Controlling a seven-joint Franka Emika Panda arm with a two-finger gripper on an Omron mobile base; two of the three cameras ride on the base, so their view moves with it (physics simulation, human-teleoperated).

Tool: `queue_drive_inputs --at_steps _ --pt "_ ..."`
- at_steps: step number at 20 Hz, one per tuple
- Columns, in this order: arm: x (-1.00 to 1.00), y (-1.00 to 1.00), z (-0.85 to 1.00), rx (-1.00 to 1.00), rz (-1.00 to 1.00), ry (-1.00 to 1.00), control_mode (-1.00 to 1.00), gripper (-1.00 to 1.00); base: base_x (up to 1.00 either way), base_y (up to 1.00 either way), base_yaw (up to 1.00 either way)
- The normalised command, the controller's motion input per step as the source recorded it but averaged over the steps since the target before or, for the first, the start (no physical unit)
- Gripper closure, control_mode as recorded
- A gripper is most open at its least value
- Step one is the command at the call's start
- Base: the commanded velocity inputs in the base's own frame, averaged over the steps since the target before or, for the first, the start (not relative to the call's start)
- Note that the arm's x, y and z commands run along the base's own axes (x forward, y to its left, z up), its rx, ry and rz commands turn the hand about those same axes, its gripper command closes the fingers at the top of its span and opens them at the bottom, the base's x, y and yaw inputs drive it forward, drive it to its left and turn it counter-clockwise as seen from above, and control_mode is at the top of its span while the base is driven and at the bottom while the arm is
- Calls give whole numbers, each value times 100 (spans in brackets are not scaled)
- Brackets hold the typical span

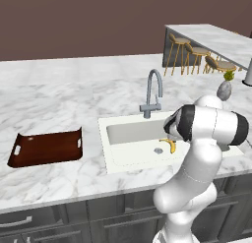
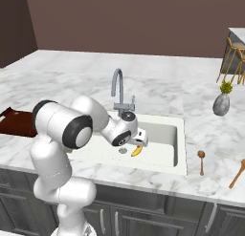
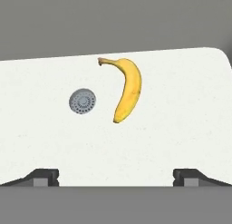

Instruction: Pick up all produce items and place them in the sink. Turn on the sink faucet to wash them. Then turn the sink off and put them in the tray.

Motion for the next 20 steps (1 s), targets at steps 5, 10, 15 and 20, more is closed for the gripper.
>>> queue_drive_inputs --at_steps 5,10,15,20 --pt "26 -6 -20 2 0 0 -100 -100 0 0 0" --pt "28 0 -15 1 0 0 -100 -100 0 0 0" --pt "28 0 -17 0 0 0 -100 -100 0 0 0" --pt "23 0 -20 0 0 0 -100 -100 0 0 0"
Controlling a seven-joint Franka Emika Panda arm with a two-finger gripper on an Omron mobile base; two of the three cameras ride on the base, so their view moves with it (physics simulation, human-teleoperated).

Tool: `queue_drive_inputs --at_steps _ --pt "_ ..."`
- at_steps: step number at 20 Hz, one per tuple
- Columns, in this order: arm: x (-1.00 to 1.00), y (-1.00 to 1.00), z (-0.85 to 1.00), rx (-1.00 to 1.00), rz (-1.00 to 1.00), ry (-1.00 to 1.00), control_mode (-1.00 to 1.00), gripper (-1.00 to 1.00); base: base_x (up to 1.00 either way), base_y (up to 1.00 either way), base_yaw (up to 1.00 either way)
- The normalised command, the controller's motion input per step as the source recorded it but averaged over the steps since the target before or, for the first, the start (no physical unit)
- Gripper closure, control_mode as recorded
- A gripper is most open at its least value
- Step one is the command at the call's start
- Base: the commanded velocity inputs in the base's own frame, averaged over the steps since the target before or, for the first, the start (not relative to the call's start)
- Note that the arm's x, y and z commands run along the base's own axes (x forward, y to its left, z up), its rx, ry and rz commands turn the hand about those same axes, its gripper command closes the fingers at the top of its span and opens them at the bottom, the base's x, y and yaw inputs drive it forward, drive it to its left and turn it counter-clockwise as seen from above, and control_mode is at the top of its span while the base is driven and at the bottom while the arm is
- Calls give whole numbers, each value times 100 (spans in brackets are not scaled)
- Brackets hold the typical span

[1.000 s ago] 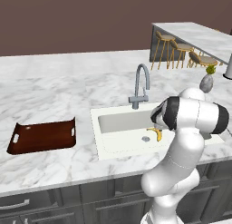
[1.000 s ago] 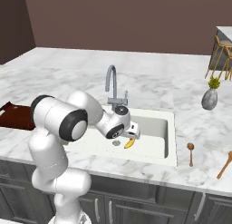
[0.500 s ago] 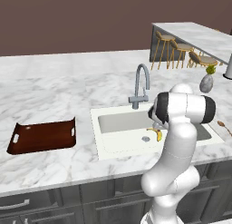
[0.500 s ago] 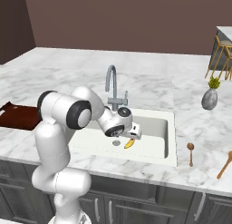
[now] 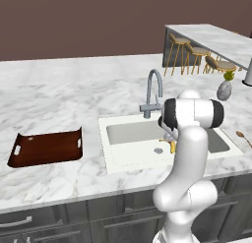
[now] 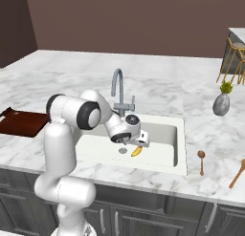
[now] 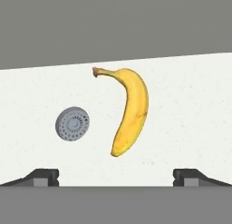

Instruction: Pick up all produce items and place them in the sink. Turn on the sink faucet to wash them. Then turn the sink off and put them in the tray.

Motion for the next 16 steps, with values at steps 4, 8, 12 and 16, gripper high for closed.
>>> queue_drive_inputs --at_steps 4,8,12,16 --pt "21 -3 -17 0 -1 1 -100 -100 0 0 0" --pt "21 -1 -16 0 -2 1 -100 -100 0 0 0" --pt "20 -1 -12 0 -1 0 -100 -100 0 0 0" --pt "17 -4 -9 0 -1 0 -100 -100 0 0 0"
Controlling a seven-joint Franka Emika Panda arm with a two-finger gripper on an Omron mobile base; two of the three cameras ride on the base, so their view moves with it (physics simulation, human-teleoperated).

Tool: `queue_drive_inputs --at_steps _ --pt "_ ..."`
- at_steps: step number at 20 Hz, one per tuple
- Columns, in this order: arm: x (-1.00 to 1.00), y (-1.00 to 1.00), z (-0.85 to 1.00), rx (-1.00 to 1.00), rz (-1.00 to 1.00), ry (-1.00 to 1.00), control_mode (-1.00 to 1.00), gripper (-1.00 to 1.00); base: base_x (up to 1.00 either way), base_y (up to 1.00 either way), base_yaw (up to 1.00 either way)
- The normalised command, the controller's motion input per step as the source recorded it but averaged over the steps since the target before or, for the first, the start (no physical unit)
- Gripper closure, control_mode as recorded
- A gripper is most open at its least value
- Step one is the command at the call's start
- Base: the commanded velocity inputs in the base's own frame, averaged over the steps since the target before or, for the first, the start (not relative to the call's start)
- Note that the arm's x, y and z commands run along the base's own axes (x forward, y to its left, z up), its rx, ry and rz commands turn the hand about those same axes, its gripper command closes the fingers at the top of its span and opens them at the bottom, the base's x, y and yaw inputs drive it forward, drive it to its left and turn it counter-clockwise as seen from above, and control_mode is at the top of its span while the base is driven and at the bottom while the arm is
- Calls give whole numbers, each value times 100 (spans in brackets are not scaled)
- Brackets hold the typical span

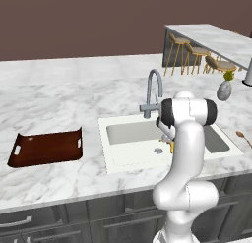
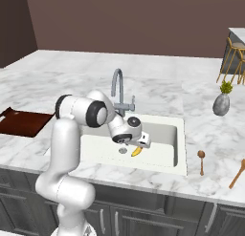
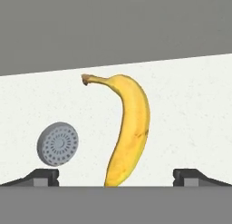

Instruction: Pick up all produce items and place them in the sink. Turn on the sink faucet to wash them. Then turn the sink off and put them in the tray.

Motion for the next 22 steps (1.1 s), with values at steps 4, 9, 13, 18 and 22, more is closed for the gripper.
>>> queue_drive_inputs --at_steps 4,9,13,18,22 --pt "14 -10 -5 0 -2 0 -100 -100 0 0 0" --pt "14 -10 -7 0 -1 0 -100 -100 0 0 0" --pt "18 -1 -14 0 -1 1 -100 -100 0 0 0" --pt "20 0 -21 0 0 2 -100 -100 0 0 0" --pt "16 -1 -25 0 0 1 -100 -100 0 0 0"
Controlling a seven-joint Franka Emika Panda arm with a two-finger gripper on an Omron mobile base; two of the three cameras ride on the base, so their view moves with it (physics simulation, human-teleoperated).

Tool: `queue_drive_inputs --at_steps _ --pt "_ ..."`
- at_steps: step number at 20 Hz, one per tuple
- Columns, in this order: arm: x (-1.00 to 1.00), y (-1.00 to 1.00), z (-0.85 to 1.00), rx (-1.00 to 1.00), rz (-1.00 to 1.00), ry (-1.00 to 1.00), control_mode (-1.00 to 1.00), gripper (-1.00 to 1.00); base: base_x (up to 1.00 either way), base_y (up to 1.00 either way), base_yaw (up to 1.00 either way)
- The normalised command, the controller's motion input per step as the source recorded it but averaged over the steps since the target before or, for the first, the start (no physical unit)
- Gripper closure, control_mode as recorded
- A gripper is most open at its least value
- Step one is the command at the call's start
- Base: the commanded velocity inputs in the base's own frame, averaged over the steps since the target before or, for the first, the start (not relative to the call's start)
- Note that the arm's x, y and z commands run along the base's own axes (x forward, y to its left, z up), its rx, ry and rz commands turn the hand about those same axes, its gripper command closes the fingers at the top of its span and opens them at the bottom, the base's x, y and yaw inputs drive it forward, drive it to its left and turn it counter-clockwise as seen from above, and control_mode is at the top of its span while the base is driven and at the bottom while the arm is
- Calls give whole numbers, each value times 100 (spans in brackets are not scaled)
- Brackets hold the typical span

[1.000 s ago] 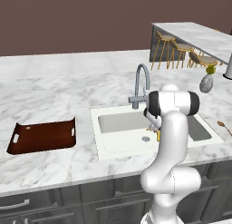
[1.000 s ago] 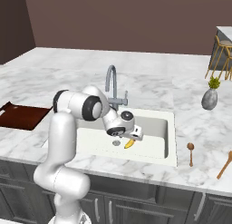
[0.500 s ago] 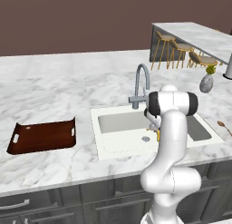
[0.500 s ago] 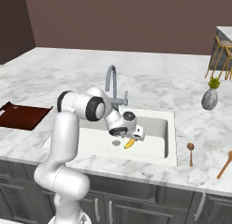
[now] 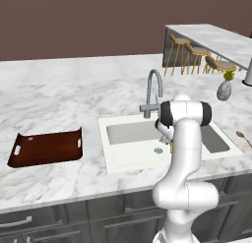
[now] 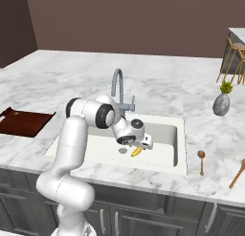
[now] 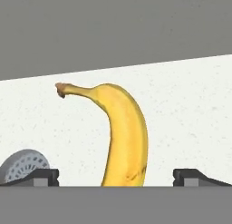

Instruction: Pick up all produce items and place them in the sink. Turn on the sink faucet to wash them. Then turn the sink off and put them in the tray.

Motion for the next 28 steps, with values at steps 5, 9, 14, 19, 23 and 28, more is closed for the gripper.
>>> queue_drive_inputs --at_steps 5,9,14,19,23,28 --pt "18 -5 -27 0 0 0 -100 -100 0 0 0" --pt "17 0 -28 0 0 0 -100 -100 0 0 0" --pt "5 0 -22 0 0 0 -100 -100 0 0 0" --pt "2 0 -23 0 0 0 -100 100 0 0 0" --pt "0 2 -9 -2 0 0 -100 100 0 0 0" --pt "-28 1 -3 1 0 -1 -100 100 0 0 0"
